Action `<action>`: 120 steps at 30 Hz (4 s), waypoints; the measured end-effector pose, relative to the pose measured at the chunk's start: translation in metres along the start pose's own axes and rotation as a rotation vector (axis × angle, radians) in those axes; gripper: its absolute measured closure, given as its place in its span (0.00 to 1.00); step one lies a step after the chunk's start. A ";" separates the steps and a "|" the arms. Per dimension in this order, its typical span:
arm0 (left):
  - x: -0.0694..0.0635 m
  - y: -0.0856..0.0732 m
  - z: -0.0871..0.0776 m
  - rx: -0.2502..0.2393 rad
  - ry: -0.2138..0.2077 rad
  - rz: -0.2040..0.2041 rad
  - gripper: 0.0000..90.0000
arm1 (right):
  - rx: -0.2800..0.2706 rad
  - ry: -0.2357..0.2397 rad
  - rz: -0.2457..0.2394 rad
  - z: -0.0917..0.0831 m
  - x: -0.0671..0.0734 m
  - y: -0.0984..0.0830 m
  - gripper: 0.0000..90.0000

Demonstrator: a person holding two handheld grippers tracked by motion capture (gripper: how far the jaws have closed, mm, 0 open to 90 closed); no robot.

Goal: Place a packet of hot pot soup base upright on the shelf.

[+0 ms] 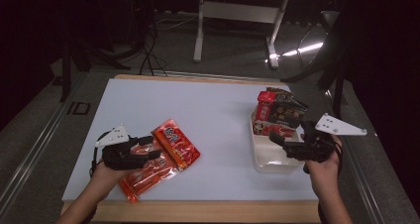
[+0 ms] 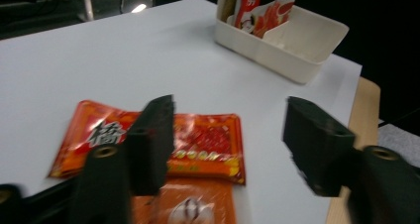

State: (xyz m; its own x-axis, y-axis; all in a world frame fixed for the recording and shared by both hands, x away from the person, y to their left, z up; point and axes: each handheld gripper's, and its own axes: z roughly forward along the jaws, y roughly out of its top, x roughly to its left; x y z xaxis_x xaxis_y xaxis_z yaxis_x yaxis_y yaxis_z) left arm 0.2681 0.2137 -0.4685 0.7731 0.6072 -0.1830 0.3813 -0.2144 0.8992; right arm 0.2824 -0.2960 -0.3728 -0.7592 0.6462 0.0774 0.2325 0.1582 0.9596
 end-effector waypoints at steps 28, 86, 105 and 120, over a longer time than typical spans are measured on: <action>0.068 -0.058 -0.029 0.327 0.281 -0.056 1.00 | 0.081 0.104 0.008 0.007 0.045 -0.054 0.16; 0.001 -0.057 0.034 0.460 -0.034 -0.015 1.00 | 0.084 0.099 0.019 0.012 0.042 -0.058 0.16; 0.022 -0.046 0.053 0.417 0.122 -0.015 1.00 | 0.091 0.099 0.024 0.010 0.041 -0.060 0.16; -0.003 -0.021 0.091 0.431 0.042 0.070 1.00 | 0.099 0.101 0.022 0.010 0.041 -0.061 0.16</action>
State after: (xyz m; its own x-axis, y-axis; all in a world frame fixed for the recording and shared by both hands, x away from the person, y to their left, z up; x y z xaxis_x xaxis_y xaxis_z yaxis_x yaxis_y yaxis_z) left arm 0.3044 0.1467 -0.5235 0.7865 0.6089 -0.1032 0.5125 -0.5501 0.6594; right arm 0.2430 -0.2718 -0.4310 -0.8093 0.5730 0.1294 0.3048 0.2213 0.9264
